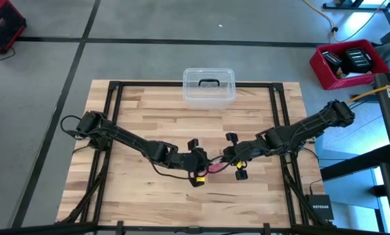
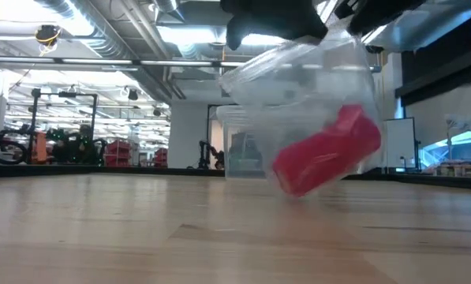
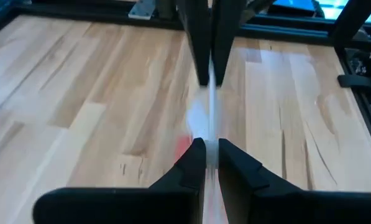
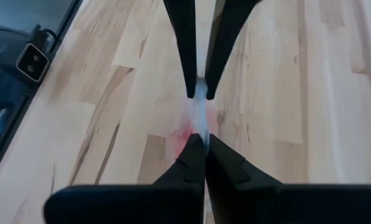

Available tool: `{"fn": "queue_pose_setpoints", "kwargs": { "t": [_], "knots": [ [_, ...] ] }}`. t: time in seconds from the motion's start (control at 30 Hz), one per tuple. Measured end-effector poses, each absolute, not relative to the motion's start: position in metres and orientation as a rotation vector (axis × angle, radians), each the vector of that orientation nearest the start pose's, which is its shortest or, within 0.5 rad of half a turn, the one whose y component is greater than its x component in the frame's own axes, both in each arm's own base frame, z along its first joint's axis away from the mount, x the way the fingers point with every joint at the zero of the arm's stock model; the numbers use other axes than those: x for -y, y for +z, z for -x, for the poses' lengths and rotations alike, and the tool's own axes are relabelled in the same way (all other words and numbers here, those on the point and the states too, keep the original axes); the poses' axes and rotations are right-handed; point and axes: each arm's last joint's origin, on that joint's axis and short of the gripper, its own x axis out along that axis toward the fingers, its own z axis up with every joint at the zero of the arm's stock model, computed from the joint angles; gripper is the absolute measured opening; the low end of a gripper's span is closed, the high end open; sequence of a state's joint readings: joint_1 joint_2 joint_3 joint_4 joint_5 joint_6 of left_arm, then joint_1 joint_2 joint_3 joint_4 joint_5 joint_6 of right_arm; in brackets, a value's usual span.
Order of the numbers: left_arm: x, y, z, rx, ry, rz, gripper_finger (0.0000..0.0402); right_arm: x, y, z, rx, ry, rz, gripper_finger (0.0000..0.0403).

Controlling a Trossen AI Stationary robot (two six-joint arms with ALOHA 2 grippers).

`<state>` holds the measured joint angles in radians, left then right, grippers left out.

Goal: Roll bandage
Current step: Close the transparent zip bag, then open the transparent bin

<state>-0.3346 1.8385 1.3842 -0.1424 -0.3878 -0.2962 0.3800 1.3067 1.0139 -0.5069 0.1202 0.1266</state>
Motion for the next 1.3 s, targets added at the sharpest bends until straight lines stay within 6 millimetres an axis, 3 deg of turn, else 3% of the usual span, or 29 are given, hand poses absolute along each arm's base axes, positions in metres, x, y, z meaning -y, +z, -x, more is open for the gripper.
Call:
{"fn": "queue_pose_setpoints", "kwargs": {
  "t": [0.67,1.0,1.13,1.3],
  "knots": [
    [0.14,0.234,-0.375,-0.746,0.178,0.11,0.0026,-0.091,0.334,-0.243,-0.772,0.142,0.133,0.0005],
    [0.141,0.233,-0.375,-0.755,0.167,0.113,0.0038,-0.093,0.329,-0.245,-0.802,0.15,0.071,0.0008],
    [0.132,0.229,-0.374,-0.803,0.182,0.106,0.0082,-0.089,0.322,-0.248,-0.847,0.099,0.06,0.0045],
    [0.109,0.246,-0.363,-0.854,0.215,0.066,0.0145,-0.075,0.32,-0.251,-0.865,0.052,0.099,0.0127]
  ]
}}
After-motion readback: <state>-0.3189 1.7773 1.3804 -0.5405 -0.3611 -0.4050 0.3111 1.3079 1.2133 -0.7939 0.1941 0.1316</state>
